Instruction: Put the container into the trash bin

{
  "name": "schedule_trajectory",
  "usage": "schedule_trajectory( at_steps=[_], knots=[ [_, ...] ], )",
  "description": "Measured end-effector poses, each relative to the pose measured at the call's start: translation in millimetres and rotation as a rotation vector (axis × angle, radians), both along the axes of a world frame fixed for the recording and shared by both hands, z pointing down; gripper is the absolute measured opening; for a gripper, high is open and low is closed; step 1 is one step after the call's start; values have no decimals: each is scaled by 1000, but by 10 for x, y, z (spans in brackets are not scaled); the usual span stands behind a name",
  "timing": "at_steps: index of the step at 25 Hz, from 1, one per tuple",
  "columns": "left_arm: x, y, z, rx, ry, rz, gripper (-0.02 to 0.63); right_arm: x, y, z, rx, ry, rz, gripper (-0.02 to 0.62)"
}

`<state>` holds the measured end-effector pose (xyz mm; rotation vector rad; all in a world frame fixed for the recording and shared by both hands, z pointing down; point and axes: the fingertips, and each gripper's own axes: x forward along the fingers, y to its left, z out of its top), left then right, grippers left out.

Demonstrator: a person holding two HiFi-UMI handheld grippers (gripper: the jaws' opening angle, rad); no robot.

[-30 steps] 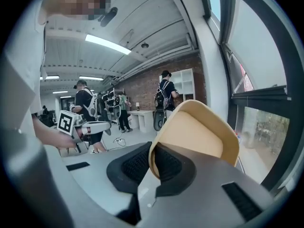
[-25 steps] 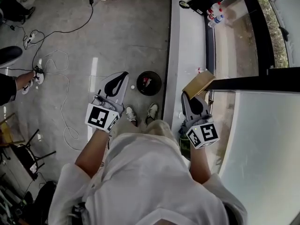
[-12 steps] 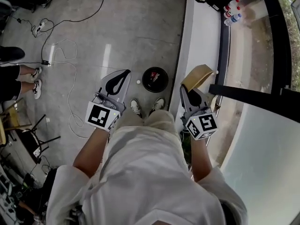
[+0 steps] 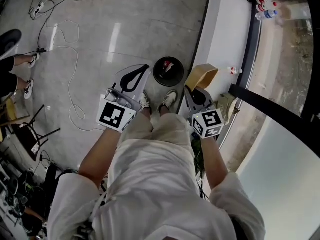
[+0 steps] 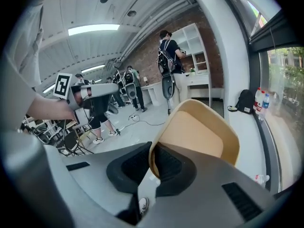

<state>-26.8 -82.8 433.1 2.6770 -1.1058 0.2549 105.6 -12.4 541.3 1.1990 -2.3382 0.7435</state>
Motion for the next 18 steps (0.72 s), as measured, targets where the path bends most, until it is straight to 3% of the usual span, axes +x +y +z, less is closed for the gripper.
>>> schedule_trajectory(
  at_steps=[6,14,18],
  knots=[
    [4,5,452,-29,-22,23,17,-217,110,708,-80,28,-82,20],
    [64,101,1140,-103,-32,54,17,-417,152,1591,-165,55,-112,20],
    [116,109,1472,-107,-36,52,17,-490,277,2113,-237,54,-192,19]
  ],
)
